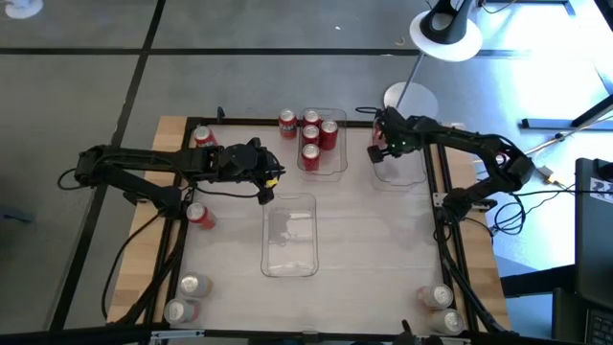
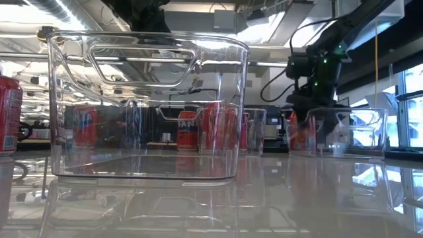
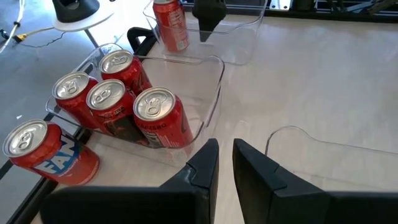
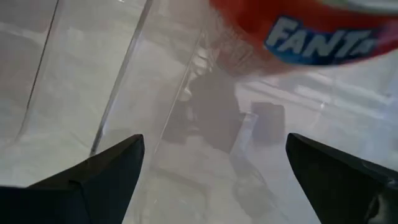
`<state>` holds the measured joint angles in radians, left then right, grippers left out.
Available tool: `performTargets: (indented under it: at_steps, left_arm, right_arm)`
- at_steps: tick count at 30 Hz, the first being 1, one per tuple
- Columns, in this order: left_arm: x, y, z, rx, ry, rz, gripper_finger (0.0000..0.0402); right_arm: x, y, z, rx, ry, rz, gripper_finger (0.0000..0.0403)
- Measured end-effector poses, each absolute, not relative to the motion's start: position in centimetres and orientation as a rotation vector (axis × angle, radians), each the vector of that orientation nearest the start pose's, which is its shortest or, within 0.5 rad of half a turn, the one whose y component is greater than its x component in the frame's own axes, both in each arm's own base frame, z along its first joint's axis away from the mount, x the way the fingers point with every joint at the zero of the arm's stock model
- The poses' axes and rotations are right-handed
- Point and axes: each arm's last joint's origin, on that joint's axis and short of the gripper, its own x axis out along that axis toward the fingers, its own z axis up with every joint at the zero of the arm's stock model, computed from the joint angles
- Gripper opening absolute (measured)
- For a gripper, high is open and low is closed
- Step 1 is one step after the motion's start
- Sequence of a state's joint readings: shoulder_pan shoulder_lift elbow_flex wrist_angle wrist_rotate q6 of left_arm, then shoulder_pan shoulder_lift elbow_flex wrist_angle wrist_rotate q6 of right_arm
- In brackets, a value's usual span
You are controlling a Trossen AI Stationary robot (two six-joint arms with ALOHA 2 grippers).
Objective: Sort soda cans
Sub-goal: Adjust the top right transparent bin on the table
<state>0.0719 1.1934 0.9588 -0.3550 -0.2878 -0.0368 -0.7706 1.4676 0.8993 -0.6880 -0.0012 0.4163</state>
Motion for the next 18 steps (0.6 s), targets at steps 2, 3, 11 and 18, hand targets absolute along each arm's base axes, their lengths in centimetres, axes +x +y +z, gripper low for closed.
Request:
performTargets:
  at_steps: [2, 3, 11, 18]
  left_arm:
    - [25.3, 2.6, 29.7, 0.028, 0.583, 0.360, 0.0040]
    - [25.3, 2.6, 29.7, 0.029, 0.583, 0.360, 0.0040]
    - [25.3, 2.6, 29.7, 0.026, 0.582, 0.361, 0.0040]
    - [25.3, 2.6, 29.7, 0.022, 0.581, 0.362, 0.0040]
  right_arm:
    - [19.4, -18.2, 19.0, 0.825, 1.035, -0.904, 0.0392]
    - [19.7, -18.2, 18.9, 0.817, 1.026, -0.900, 0.0392]
    - [21.1, -18.5, 17.9, 0.829, 0.983, -0.886, 0.0392]
    - [22.4, -18.9, 17.1, 0.793, 0.932, -0.857, 0.0392]
